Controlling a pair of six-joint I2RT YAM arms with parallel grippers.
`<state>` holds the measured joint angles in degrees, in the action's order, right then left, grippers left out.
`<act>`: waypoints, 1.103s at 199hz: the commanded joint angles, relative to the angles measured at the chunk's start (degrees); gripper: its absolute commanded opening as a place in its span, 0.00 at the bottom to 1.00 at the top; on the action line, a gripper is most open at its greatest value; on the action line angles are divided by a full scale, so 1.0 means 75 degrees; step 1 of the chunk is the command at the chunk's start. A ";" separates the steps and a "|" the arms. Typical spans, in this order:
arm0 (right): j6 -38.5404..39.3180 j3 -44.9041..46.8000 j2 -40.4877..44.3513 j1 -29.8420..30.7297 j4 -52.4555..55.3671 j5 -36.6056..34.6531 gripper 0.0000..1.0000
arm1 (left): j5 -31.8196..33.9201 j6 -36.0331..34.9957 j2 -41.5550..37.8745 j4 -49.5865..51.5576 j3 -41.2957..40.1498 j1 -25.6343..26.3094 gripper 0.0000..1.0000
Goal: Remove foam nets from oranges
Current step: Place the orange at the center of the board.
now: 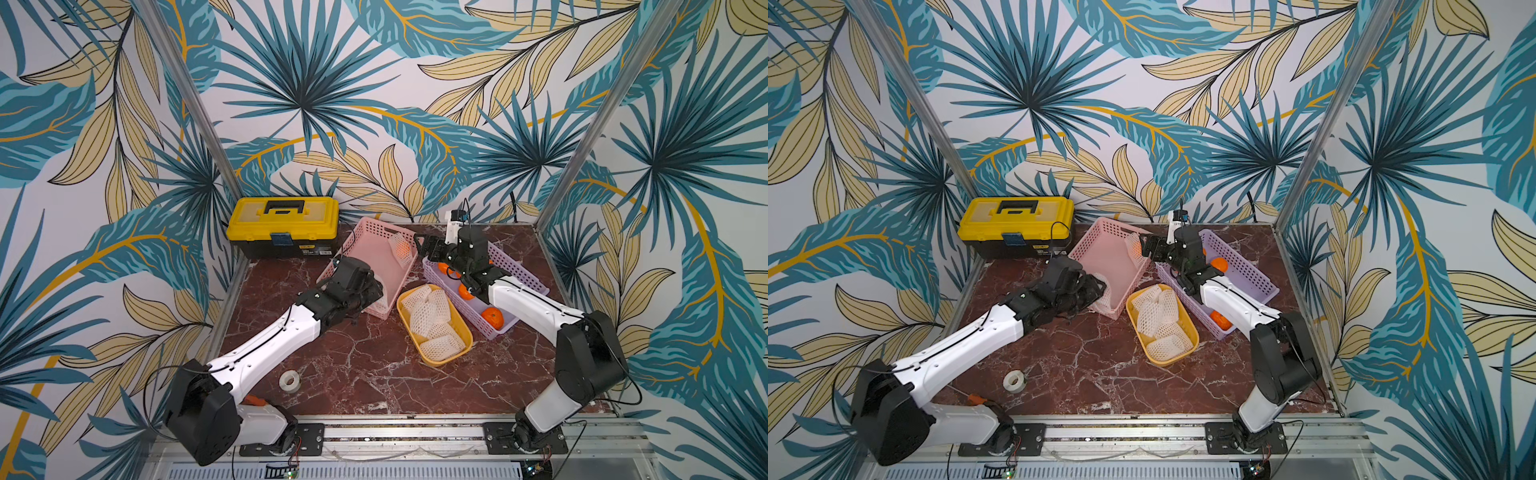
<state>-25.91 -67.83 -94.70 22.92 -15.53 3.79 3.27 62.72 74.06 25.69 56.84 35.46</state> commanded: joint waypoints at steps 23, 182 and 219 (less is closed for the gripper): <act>-0.0081 -0.0237 -0.0239 0.0000 0.0156 0.0170 0.89 | 0.0765 0.0402 -0.1270 0.0488 -0.1713 0.0573 0.54; -0.0084 -0.0422 -0.0487 0.0009 0.0411 0.0147 0.89 | 0.1029 0.0469 -0.0118 -0.0378 -0.2749 0.0921 0.68; -0.0108 -0.0430 -0.0511 0.0008 0.0430 0.0149 0.89 | 0.0702 0.0453 0.0155 -0.0373 -0.2710 0.0874 0.77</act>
<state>-26.35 -69.93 -97.67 22.92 -13.34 4.80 10.17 66.43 74.35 24.45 36.77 42.17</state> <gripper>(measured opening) 0.893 0.734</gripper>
